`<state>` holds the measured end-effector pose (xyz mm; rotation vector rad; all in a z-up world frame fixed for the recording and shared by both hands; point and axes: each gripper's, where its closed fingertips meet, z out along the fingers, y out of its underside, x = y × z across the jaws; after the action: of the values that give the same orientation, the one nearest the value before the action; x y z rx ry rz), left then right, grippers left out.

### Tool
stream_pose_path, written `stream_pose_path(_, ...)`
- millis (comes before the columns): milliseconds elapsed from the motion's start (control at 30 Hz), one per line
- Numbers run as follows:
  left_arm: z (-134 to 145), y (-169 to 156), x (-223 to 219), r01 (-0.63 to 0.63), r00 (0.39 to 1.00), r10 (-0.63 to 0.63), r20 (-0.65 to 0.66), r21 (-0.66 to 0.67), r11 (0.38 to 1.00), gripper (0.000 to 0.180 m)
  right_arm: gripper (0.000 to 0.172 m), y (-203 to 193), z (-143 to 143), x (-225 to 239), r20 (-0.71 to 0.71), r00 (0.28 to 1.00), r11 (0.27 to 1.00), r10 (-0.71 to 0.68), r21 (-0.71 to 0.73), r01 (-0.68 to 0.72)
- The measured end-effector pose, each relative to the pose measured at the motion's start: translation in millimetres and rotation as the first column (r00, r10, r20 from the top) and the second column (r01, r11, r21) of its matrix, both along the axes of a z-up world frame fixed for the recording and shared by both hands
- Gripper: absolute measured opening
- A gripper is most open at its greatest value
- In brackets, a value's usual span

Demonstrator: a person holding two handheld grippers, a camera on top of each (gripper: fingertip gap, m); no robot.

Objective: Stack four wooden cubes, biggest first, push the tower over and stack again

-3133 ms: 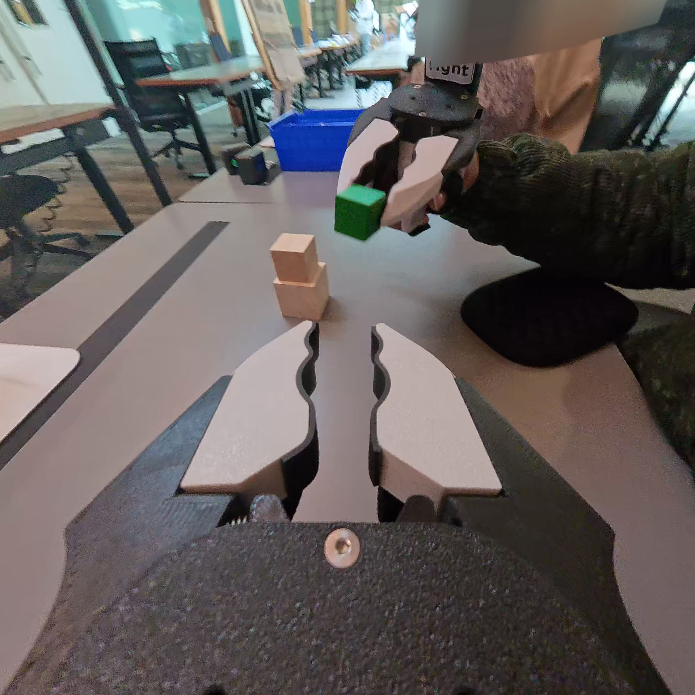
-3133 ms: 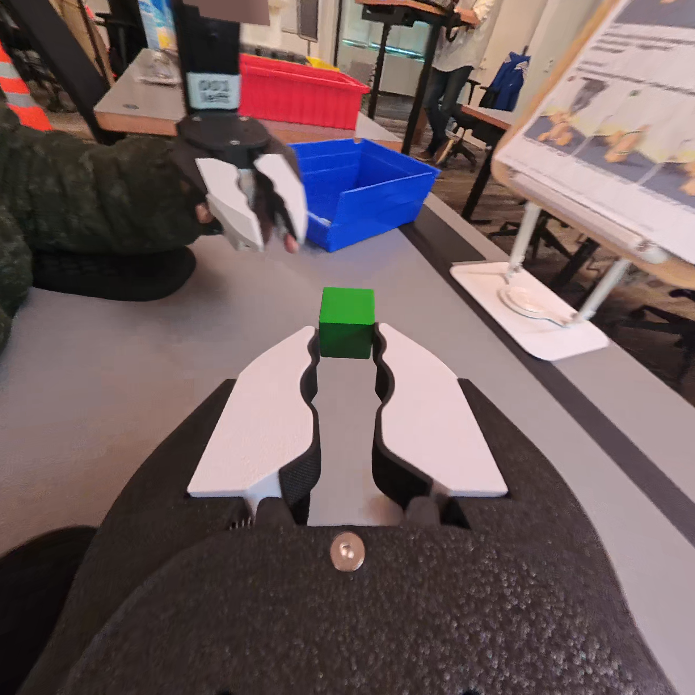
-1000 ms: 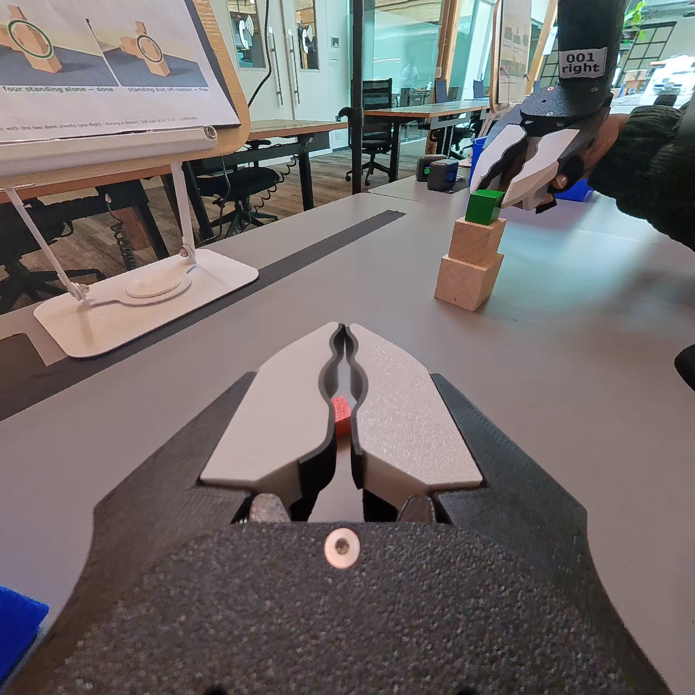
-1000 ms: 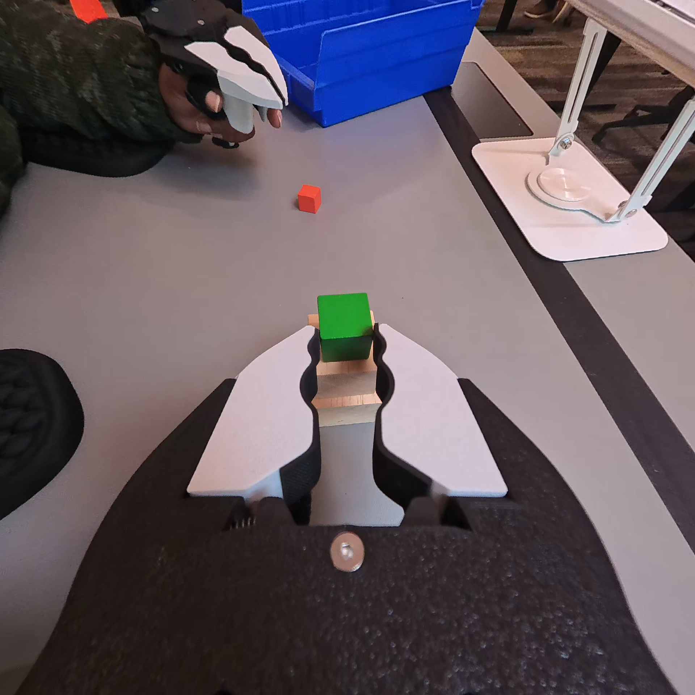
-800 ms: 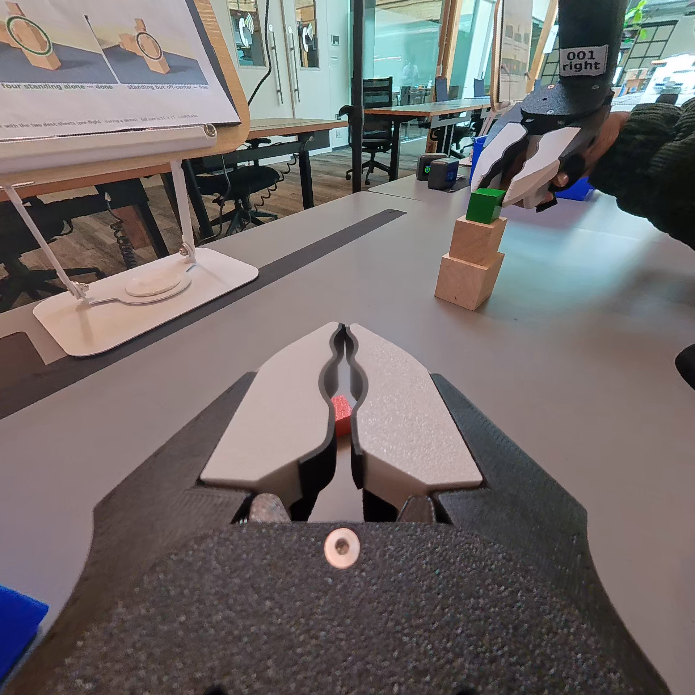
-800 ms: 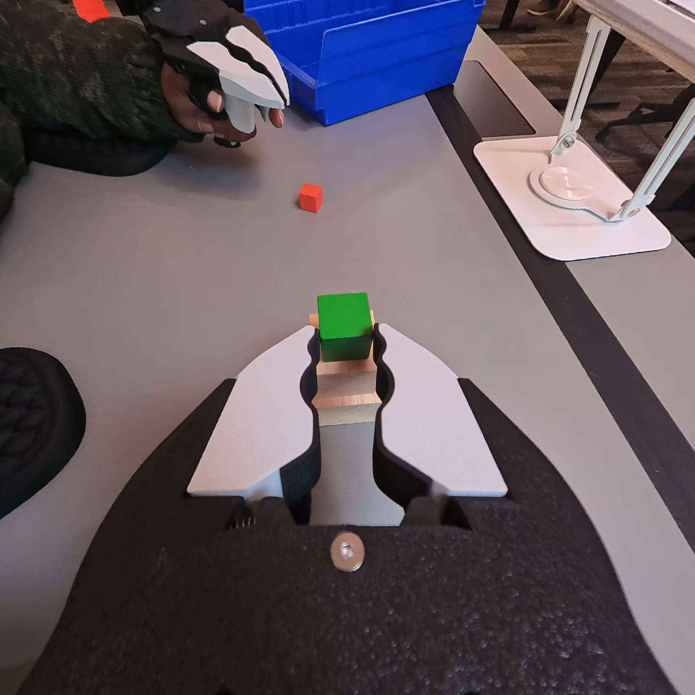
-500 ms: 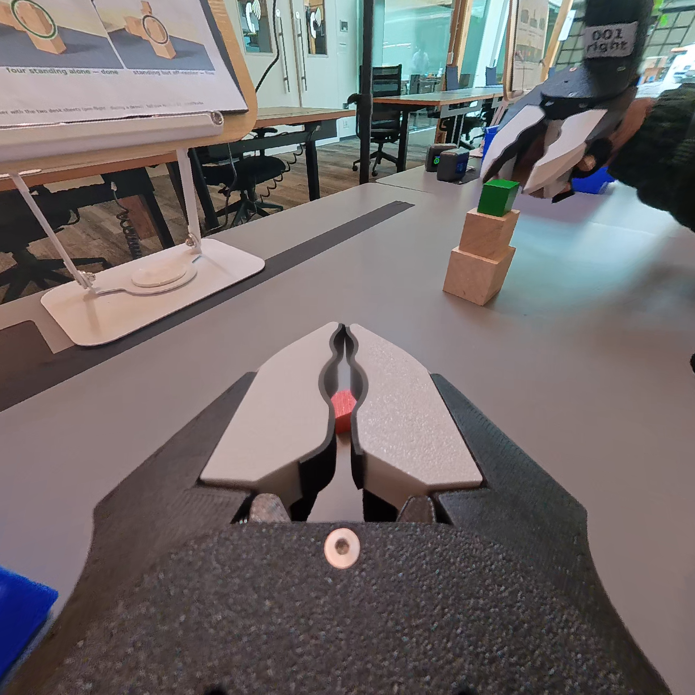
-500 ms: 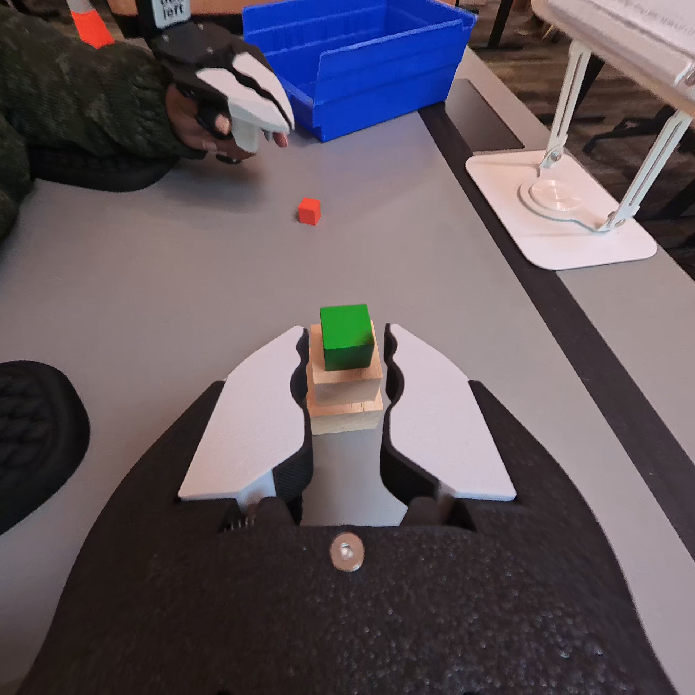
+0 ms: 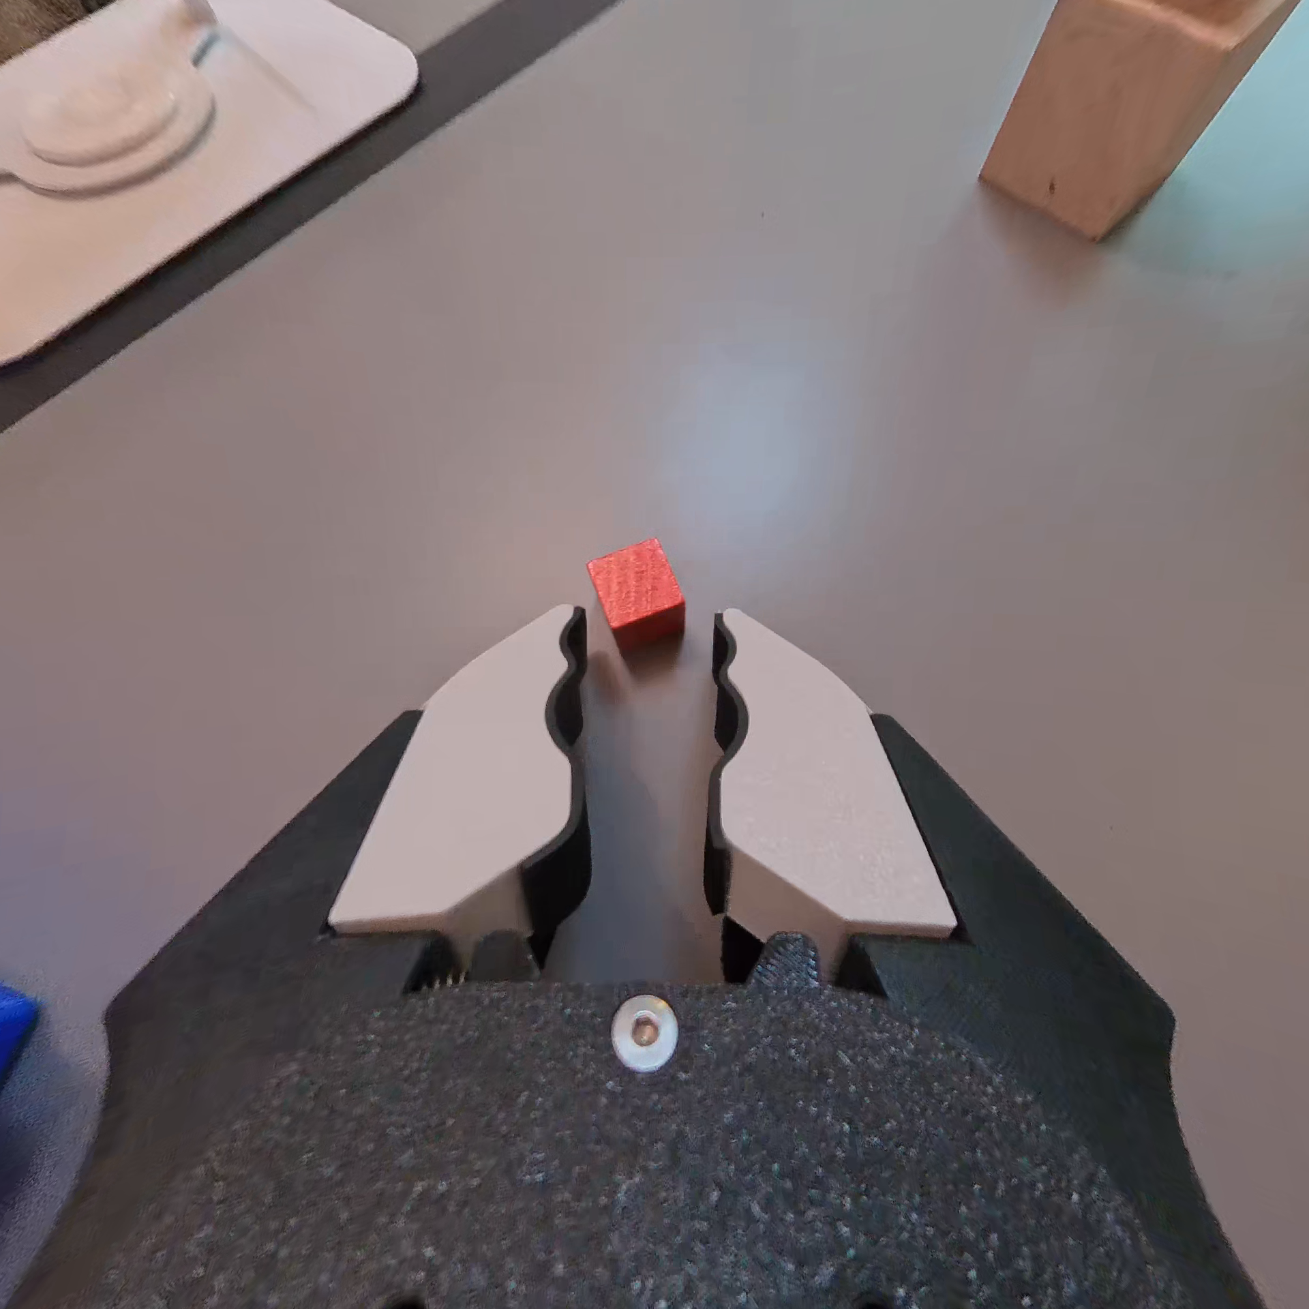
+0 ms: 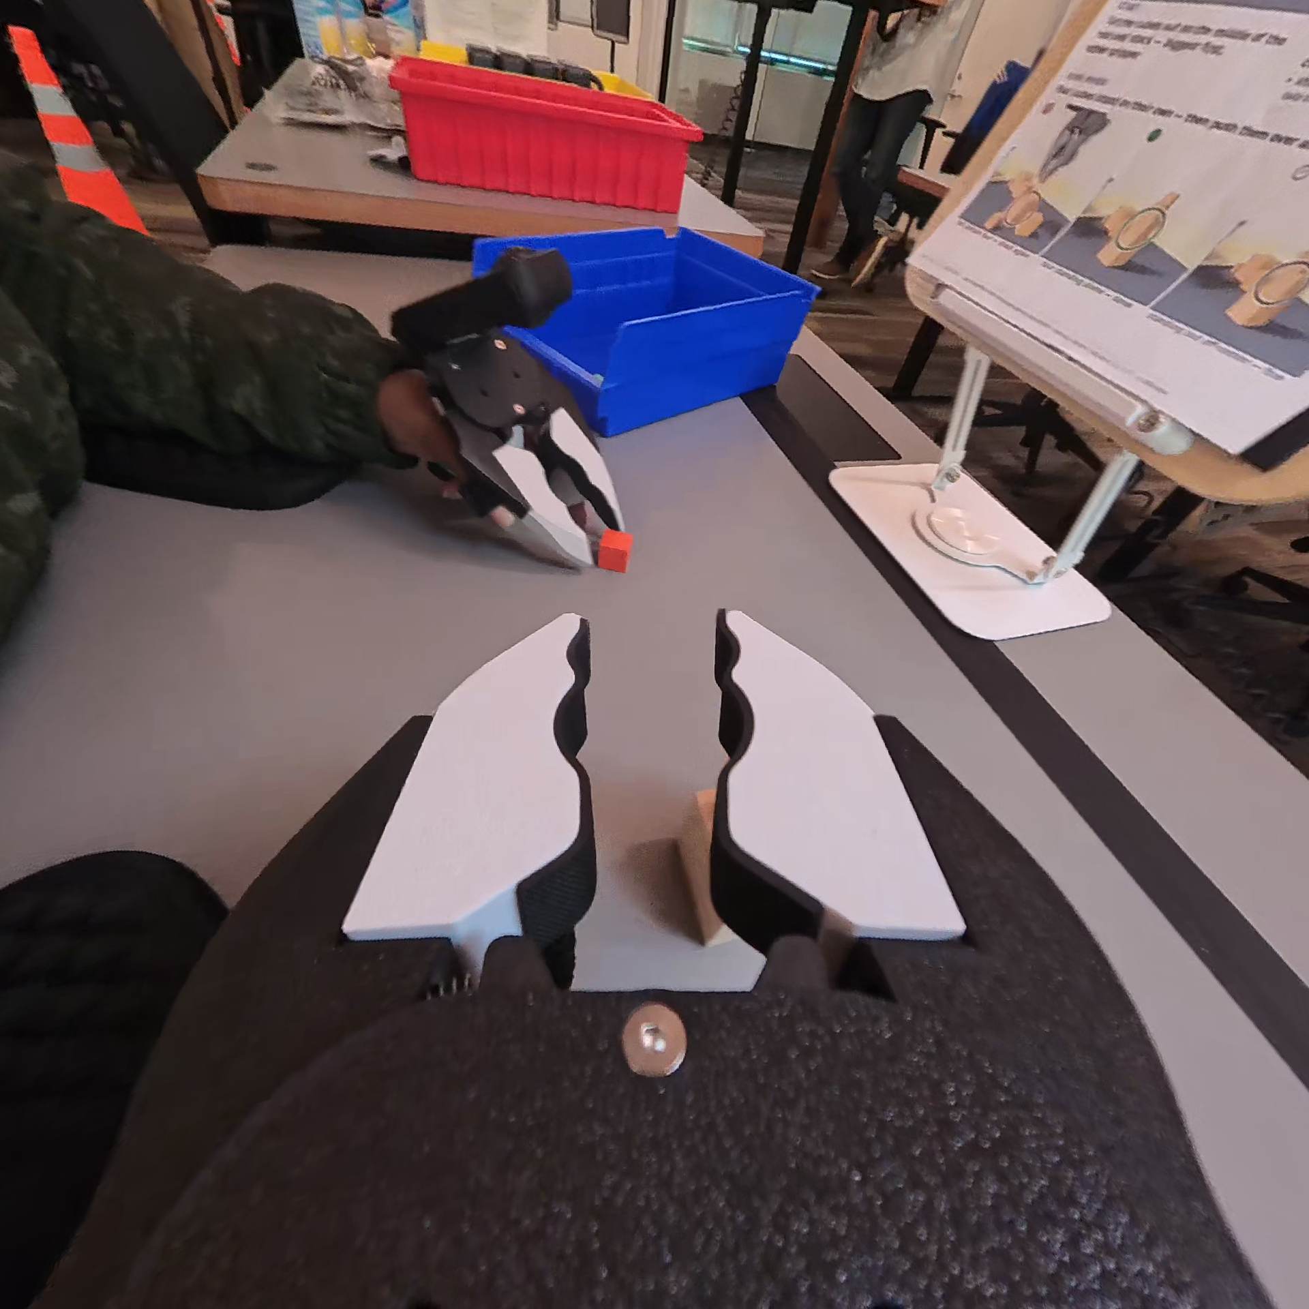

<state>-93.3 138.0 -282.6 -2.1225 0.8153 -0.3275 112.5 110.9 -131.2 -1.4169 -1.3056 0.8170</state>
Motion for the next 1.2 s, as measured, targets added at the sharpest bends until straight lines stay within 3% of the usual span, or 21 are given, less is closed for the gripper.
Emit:
stream_pose_path(200, -2.2, 7.0, 7.5, 0.018, 0.994, -0.015, -0.106, 0.034, 0.999, 0.021, 0.032, -35.4, -11.9, -29.7, 0.037, 0.996, 0.997, 0.075, -0.007, -0.075)
stream_pose_path(333, 38.0, -21.6, 44.3, 0.262, 0.960, -0.276, 0.057, 0.175, 0.949, 0.021, 0.032, -49.2, -22.4, -55.0, 0.087, 0.990, 0.994, 0.108, -0.007, -0.108)
stream_pose_path(400, 55.5, -45.4, 61.5, 0.358, 0.901, -0.383, 0.205, 0.149, 0.922, 0.021, 0.033, -52.3, -26.9, -68.3, 0.128, 0.987, 0.991, 0.095, 0.082, -0.106)
stream_pose_path(500, 70.2, -80.9, 77.4, 0.514, 0.762, -0.463, 0.452, 0.012, 0.858, 0.021, 0.038, -69.0, -35.9, -88.6, 0.213, 0.969, 0.954, 0.126, 0.241, -0.177)
stream_pose_path(700, 84.9, -124.9, 83.8, 0.726, 0.569, -0.487, 0.662, -0.126, 0.676, 0.021, 0.040, -104.3, -64.6, -113.6, 0.399, 0.888, 0.869, 0.228, 0.328, -0.370)
stream_pose_path(833, 79.6, -133.3, 83.2, 0.752, 0.565, -0.485, 0.668, -0.173, 0.636, 0.021, 0.037, -109.0, -73.1, -119.6, 0.449, 0.868, 0.839, 0.212, 0.372, -0.397)
stream_pose_path(1200, 82.6, -141.9, 88.0, 0.784, 0.525, -0.391, 0.756, -0.252, 0.567, 0.021, 0.022, -111.8, -67.0, -123.2, 0.403, 0.898, 0.810, 0.177, 0.459, -0.365)
